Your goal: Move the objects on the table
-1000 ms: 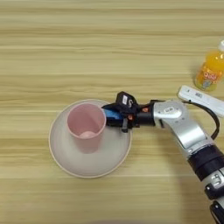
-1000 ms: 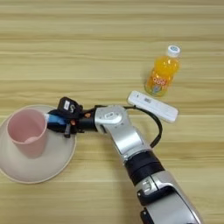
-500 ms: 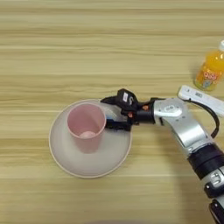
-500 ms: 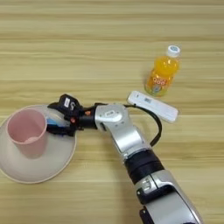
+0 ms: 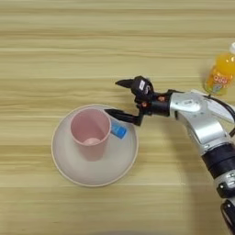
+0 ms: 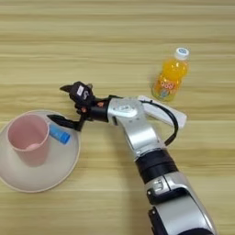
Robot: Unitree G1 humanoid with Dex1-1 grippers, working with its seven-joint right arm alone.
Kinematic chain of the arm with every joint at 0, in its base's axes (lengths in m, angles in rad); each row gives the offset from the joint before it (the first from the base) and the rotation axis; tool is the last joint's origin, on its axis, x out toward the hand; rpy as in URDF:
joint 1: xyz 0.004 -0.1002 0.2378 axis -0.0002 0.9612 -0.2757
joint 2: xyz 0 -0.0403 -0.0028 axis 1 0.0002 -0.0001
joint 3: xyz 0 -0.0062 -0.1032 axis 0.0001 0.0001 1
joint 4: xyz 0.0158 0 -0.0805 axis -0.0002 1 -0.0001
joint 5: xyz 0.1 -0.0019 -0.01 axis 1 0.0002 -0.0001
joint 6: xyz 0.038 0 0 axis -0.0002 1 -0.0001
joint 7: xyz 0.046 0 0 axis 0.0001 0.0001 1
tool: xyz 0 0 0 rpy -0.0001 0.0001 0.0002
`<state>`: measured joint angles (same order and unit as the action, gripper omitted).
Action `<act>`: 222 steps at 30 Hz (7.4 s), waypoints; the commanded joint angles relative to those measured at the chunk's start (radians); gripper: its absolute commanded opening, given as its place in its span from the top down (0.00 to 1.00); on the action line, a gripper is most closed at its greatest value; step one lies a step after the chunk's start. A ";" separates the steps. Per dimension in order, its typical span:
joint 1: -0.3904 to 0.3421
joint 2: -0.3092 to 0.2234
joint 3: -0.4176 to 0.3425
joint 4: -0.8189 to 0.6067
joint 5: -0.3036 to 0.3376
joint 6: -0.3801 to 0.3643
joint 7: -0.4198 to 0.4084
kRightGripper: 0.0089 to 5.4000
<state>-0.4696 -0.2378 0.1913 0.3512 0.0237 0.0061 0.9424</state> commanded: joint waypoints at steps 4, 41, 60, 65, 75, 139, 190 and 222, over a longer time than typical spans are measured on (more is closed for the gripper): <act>-0.108 -0.067 -0.101 -0.032 0.038 -0.037 -0.052 0.00; -0.285 -0.377 -0.498 0.186 0.224 -0.114 -0.153 0.00; -0.405 -0.426 -0.472 0.685 0.147 -0.260 -0.165 0.00; -0.419 -0.429 -0.459 0.753 0.119 -0.263 -0.199 0.00; -0.436 -0.432 -0.445 0.837 0.075 -0.245 -0.260 0.03; -0.073 -0.097 -0.194 -0.206 0.125 0.005 -0.113 0.35; -0.035 -0.063 -0.085 -0.069 0.083 -0.010 -0.100 0.17; -0.071 -0.041 -0.156 -0.115 0.151 -0.051 -0.112 0.00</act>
<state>-0.4497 -0.2660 0.0658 0.2984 0.1487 -0.0107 0.8561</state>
